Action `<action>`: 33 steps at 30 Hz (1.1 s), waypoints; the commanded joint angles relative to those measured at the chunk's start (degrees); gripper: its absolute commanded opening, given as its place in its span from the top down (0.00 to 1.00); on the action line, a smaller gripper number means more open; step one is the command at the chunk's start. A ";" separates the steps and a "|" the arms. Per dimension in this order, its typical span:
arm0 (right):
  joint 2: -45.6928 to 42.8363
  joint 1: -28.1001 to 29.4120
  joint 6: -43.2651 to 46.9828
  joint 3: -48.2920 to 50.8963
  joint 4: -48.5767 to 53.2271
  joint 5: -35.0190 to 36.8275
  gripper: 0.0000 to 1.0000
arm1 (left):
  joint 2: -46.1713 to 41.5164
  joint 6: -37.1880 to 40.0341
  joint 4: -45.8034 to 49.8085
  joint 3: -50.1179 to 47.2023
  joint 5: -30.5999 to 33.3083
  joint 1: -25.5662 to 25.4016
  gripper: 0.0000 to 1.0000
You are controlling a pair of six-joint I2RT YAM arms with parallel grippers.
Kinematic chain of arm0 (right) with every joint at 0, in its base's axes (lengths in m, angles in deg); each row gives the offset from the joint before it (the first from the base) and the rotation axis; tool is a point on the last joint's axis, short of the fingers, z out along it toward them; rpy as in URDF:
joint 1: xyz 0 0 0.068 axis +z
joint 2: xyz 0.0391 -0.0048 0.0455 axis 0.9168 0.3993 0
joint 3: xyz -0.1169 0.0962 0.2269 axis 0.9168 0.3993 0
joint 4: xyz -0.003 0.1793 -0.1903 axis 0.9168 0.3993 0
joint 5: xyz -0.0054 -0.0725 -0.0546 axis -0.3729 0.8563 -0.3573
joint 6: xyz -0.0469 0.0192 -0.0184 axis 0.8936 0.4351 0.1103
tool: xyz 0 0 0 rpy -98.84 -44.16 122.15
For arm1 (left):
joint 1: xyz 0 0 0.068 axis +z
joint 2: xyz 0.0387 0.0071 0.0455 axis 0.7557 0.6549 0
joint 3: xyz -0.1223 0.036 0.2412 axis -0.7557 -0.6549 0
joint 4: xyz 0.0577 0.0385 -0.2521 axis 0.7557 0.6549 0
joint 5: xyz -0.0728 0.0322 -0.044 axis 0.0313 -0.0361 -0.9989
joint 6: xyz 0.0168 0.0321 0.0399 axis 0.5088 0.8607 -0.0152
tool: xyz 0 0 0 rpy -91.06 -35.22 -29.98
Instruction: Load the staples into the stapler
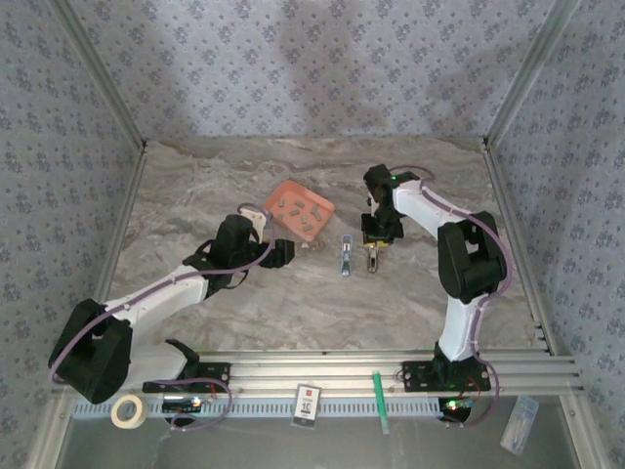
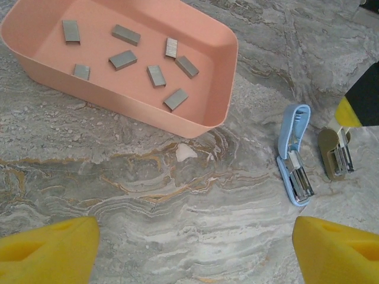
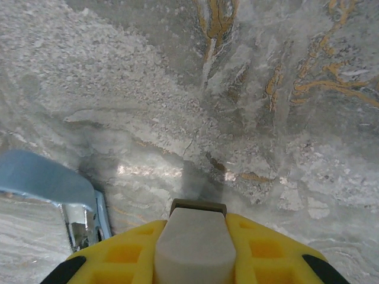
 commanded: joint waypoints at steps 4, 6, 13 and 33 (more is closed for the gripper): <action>3.04 -0.59 0.95 -2.45 3.39 -2.21 0.95 | 0.80 0.61 -0.39 2.37 -1.32 0.58 0.16; 3.46 -0.71 0.89 -2.76 3.61 -2.28 0.95 | 1.01 0.59 -0.45 2.51 -1.46 0.57 0.16; 3.91 -0.58 1.01 -3.24 5.40 -2.22 0.93 | 1.53 0.61 -0.31 3.15 -1.89 0.52 0.16; -5.97 -0.20 -0.40 -6.12 7.91 1.14 0.42 | 5.93 -4.04 14.68 13.90 5.52 1.22 0.17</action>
